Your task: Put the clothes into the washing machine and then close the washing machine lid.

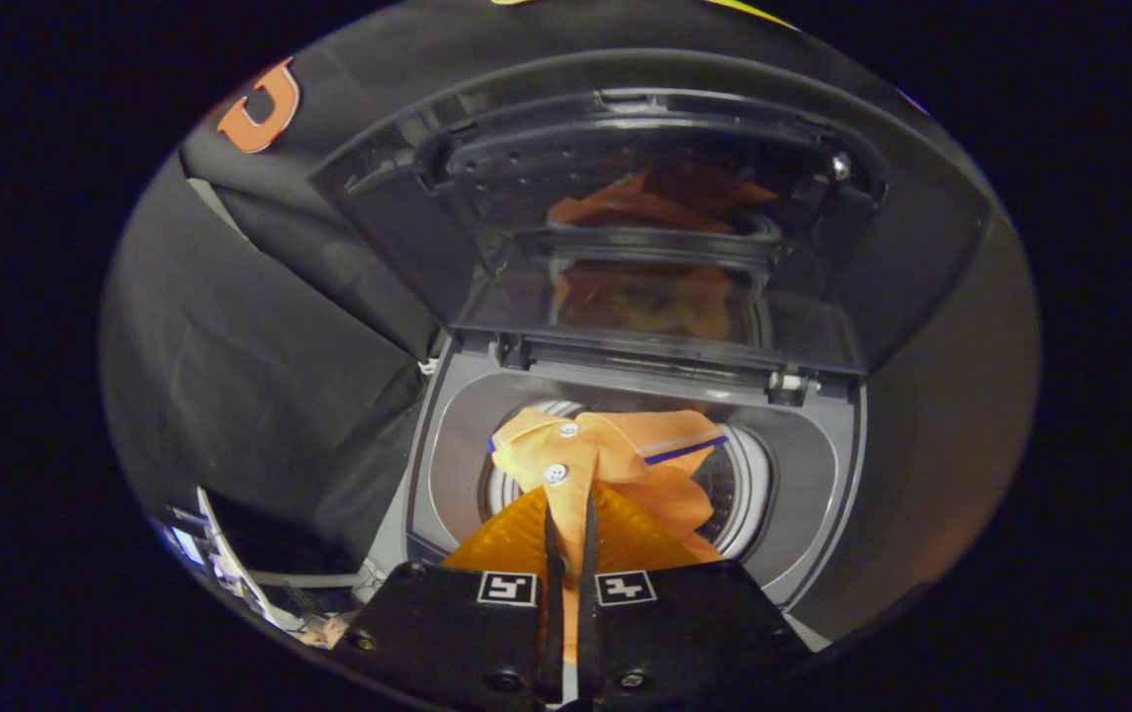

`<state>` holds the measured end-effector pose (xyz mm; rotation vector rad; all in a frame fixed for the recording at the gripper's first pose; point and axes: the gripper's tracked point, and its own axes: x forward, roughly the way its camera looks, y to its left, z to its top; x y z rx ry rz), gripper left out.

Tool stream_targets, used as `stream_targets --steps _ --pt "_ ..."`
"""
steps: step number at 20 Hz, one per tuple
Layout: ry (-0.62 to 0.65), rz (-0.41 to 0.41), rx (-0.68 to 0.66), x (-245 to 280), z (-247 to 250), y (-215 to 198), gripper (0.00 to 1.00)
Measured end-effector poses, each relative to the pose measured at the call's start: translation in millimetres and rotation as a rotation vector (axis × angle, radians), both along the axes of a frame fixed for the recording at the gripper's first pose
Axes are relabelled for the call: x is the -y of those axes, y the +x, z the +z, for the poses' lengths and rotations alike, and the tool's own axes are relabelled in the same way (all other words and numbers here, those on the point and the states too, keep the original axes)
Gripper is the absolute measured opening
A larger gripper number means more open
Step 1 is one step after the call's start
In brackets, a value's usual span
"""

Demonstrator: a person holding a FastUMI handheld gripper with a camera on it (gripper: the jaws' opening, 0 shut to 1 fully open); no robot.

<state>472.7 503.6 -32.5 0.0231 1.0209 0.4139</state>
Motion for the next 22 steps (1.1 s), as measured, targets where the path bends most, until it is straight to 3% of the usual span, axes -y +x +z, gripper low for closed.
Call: stream_targets --steps 9,11,15,22 --pt "-0.047 -0.134 -0.008 12 -6 12 0.1" --pt "-0.03 -0.131 -0.001 13 -9 11 0.15" --pt "-0.067 -0.139 0.105 18 8 18 0.75" --pt "-0.094 -0.108 0.157 13 21 9 0.74"
